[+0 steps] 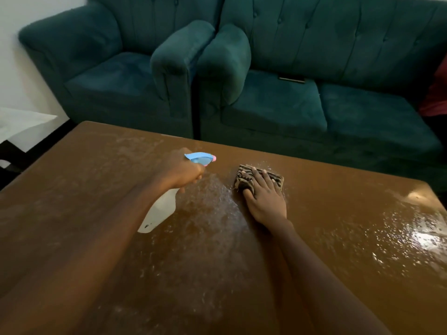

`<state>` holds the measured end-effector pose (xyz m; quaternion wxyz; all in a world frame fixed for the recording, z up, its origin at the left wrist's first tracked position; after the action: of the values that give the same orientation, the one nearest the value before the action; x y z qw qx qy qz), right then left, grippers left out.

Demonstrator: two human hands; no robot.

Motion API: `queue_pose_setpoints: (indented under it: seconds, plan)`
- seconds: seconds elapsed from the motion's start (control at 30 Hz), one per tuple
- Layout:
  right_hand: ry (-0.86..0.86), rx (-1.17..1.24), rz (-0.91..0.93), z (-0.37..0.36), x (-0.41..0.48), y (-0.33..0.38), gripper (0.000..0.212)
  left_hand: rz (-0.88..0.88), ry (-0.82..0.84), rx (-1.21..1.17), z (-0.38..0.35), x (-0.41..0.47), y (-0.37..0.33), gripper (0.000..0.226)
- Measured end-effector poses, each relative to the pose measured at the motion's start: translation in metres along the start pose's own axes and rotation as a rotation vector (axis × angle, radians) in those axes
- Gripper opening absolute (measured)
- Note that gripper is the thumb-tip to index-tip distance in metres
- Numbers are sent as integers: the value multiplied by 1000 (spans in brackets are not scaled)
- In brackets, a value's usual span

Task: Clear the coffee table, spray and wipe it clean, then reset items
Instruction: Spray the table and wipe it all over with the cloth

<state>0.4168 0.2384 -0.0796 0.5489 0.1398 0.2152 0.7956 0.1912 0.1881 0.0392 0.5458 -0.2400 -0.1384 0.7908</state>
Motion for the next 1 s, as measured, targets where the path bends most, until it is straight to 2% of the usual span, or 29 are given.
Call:
queue_pose_setpoints:
  seconds: [0.13, 0.3, 0.47, 0.63, 0.8, 0.9, 1.0]
  plan:
    - [12, 14, 18, 3, -3, -4, 54, 62, -18, 70, -15, -19, 4, 38]
    - [45, 28, 18, 6, -3, -2, 55, 99, -4, 169, -28, -32, 10, 43]
    - [41, 10, 14, 7, -3, -1, 55, 96, 20, 170, -26, -41, 17, 49]
    - [42, 20, -59, 4, -1, 4, 57, 64, 21, 102, -17, -47, 32, 35]
    - [44, 52, -150, -10, 20, 39, 56, 39, -10, 23, -8, -51, 42, 30]
    - [92, 26, -42, -28, 28, 68, 57, 40, -32, -8, -4, -52, 46, 27]
    - [166, -39, 144, -41, 8, 83, 58, 71, -25, -38, 1, -51, 50, 27]
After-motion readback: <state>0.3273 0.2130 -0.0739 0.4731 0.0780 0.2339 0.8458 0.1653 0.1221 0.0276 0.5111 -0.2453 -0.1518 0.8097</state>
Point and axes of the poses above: each hand's wrist, its own x-axis towards the middle knuckle, its own z-axis out of the back of the hand, y = z × x, the point moved 1 cm from there along x, towards the middle knuckle, and after that the axes turned 13 degrees about x, right-handed, at the moved point
